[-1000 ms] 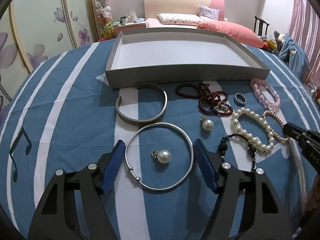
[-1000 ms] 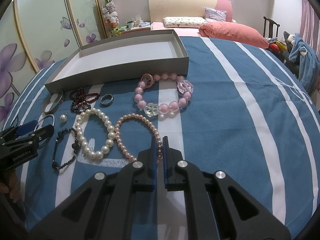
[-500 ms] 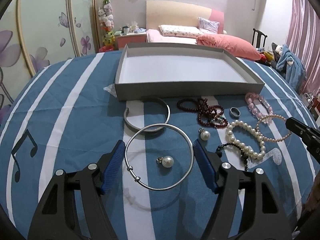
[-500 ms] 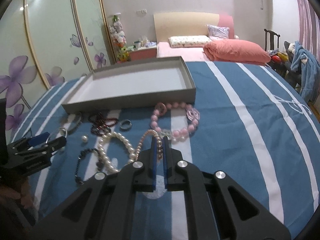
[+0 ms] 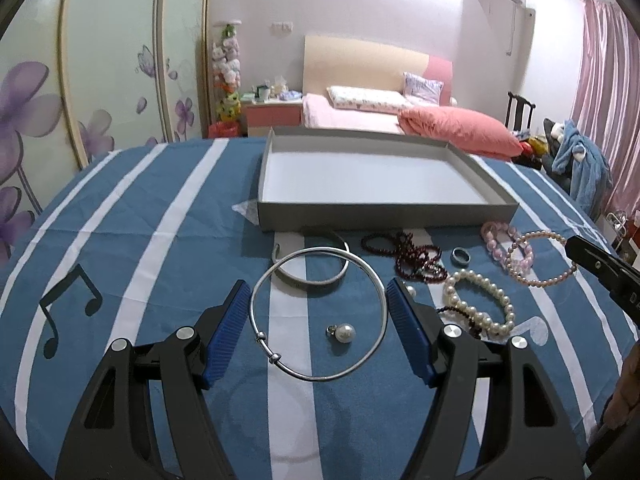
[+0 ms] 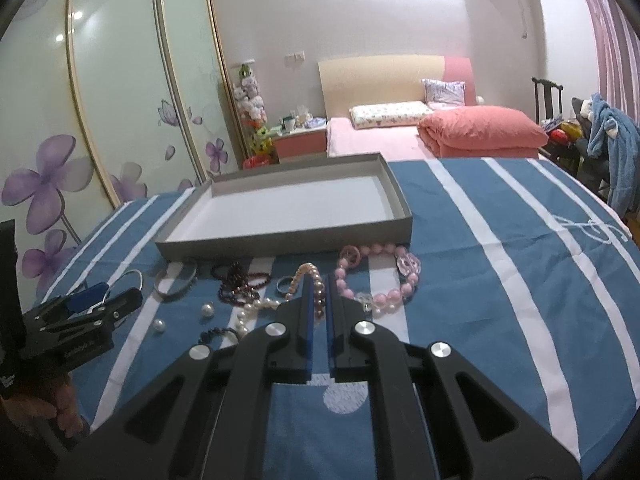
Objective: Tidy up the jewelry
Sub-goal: 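Grasp the silver pearl-tipped bangle with the left gripper while the right lifts the pink bracelet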
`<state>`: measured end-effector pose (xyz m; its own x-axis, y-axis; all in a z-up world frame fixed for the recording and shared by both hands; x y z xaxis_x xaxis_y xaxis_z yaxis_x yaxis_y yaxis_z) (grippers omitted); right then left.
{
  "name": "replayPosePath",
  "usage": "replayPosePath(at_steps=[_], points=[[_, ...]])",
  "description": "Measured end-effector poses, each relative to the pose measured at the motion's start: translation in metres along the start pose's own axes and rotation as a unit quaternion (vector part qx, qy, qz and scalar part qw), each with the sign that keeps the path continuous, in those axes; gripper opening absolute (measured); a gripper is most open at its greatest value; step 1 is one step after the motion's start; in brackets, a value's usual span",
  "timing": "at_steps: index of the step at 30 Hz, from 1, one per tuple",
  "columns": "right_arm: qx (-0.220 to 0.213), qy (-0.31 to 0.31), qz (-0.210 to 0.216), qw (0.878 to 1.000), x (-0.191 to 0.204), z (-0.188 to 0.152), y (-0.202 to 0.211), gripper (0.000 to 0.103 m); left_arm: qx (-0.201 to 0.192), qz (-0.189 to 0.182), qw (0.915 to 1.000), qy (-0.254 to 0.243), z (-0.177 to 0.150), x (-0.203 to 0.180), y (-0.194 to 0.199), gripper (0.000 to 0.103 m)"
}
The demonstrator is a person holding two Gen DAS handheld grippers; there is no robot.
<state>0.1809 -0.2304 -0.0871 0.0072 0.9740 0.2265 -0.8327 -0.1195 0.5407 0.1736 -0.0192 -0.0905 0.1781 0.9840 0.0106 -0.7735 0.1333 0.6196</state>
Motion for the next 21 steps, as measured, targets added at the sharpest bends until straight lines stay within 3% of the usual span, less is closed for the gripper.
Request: replayPosePath(at_steps=[9, 21], points=[[-0.049, 0.003, -0.006, 0.999, 0.006, 0.022, 0.017, 0.006, -0.052, 0.015, 0.9985, -0.008, 0.021, -0.004, 0.018, 0.070], [-0.103, 0.016, -0.016, 0.994, 0.014, 0.072, 0.013, 0.006, -0.121, 0.043, 0.9912, -0.032, 0.075, -0.022, 0.019, 0.070]])
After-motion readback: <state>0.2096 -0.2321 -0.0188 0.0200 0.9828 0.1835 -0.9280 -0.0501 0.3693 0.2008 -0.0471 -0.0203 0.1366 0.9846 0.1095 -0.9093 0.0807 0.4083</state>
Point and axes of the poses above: each gripper's, at about its wrist camera, not at the fingertips, and y roughly against the way its jaws point, x to its left, z to its top, the point moved 9 cm from there along -y, roughly the way its jaws point, and after that the axes turned 4 degrees about -y, right-handed, at the moved point
